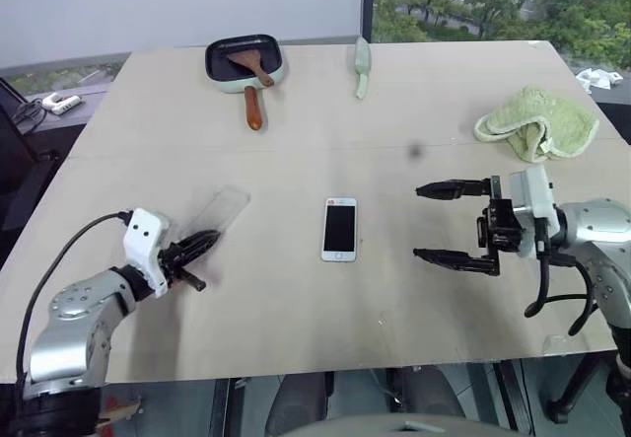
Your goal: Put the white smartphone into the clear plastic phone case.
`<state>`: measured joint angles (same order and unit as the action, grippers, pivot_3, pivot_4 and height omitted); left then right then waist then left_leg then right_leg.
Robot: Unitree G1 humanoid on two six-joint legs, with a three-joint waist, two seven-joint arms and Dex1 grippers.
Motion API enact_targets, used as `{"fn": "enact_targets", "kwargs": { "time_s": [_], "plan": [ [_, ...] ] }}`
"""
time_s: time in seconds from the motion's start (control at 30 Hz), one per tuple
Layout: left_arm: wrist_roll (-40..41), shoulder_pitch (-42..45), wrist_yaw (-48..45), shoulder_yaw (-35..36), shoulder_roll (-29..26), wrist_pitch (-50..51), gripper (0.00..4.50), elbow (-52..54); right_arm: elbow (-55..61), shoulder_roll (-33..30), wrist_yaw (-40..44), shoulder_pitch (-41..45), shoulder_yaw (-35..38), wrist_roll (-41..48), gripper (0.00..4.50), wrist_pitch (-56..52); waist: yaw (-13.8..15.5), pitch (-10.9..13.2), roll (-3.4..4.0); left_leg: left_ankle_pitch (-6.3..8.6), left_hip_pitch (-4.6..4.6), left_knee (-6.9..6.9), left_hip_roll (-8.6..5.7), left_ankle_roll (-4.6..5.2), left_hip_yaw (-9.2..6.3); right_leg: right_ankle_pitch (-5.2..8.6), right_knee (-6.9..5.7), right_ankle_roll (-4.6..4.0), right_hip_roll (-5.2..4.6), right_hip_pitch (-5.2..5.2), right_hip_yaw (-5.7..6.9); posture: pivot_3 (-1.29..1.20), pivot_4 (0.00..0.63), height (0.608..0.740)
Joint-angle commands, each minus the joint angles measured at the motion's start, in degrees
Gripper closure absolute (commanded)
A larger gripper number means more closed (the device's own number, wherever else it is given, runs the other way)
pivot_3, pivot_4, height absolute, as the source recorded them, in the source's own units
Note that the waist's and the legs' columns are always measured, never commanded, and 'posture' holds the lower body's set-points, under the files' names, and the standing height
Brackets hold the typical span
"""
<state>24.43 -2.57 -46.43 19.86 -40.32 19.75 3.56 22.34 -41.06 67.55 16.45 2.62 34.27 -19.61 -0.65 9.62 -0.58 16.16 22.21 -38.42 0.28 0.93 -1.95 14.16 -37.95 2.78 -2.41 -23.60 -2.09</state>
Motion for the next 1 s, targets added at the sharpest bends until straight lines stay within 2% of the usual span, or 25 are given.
{"fn": "enact_targets", "kwargs": {
  "time_s": [0.03, 0.1, 0.27, 0.37, 0.67, 0.83, 1.0],
  "plan": [
    [1.1, 1.5, 0.1, 0.4, -0.3, -0.1, 4.40, 3.3, 0.2, 0.1, 0.1, 0.8, 0.5, 0.2, 0.00, 1.6, 0.0, 0.0, 0.00, 0.00, 0.00, 0.00, 0.00, 0.00, 0.00, 0.00, 0.00, 0.00, 0.01, 0.00, 0.00, 0.00, 0.150, 0.740],
    [1.1, 2.5, 0.0, -0.6, -0.2, 0.2, 4.40, 4.6, 0.0, -0.3, 0.3, -0.1, 0.9, 0.2, 0.00, 1.7, 0.0, 0.0, 0.00, 0.00, 0.00, 0.00, 0.00, 0.00, 0.00, 0.00, 0.00, 0.00, 0.05, 0.00, 0.00, 0.00, 0.150, 0.740],
    [2.7, 7.8, -0.5, -6.6, 0.9, 3.3, 4.40, 12.0, -4.0, -2.5, 1.1, -9.6, 4.5, -3.8, 0.00, 7.0, 1.2, -0.1, -0.25, 0.00, 0.11, 0.00, -0.04, 0.00, -0.18, 0.00, 0.04, 0.00, 0.15, 0.03, 0.20, 0.00, 0.150, 0.740],
    [2.3, 11.8, -2.5, -12.4, 1.3, 4.2, 4.40, 14.1, -5.4, -3.0, 0.7, -14.0, 7.1, -4.1, 0.00, 8.8, 1.2, -0.1, -0.24, 0.00, 0.13, -0.03, -0.11, 0.00, -0.03, -0.01, 0.02, 0.01, 0.11, -0.01, 0.05, 0.00, 0.150, 0.740],
    [-2.8, 24.2, -13.1, -31.7, 6.7, 0.2, 4.40, 8.5, -2.7, -3.8, -0.8, -20.6, 12.9, -1.2, 0.00, 7.7, 0.9, -0.1, -0.24, -0.01, -0.21, -0.04, -0.11, 0.00, 0.06, 0.00, -0.01, 0.01, 0.39, 0.25, -0.13, 0.00, 0.150, 0.740],
    [-4.9, 25.8, -17.4, -37.6, 9.0, -1.6, 4.40, 6.3, -0.4, -4.8, -0.8, -25.4, 16.5, -0.8, 0.00, 7.7, 0.3, -0.1, -0.24, -0.01, -0.21, -0.04, -0.11, 0.00, 0.04, 0.00, -0.02, 0.01, 0.48, 0.25, -0.18, 0.00, 0.150, 0.740],
    [-5.2, 24.0, -20.4, -40.4, 7.1, 0.7, 4.40, 9.6, -0.2, -6.2, 0.4, -29.6, 19.4, -1.5, 0.00, 8.4, -0.1, -0.1, -0.24, -0.01, -0.24, -0.04, -0.08, 0.01, 0.05, 0.01, -0.01, 0.02, 0.49, 0.28, -0.23, 0.00, 0.150, 0.740]
  ]
}}
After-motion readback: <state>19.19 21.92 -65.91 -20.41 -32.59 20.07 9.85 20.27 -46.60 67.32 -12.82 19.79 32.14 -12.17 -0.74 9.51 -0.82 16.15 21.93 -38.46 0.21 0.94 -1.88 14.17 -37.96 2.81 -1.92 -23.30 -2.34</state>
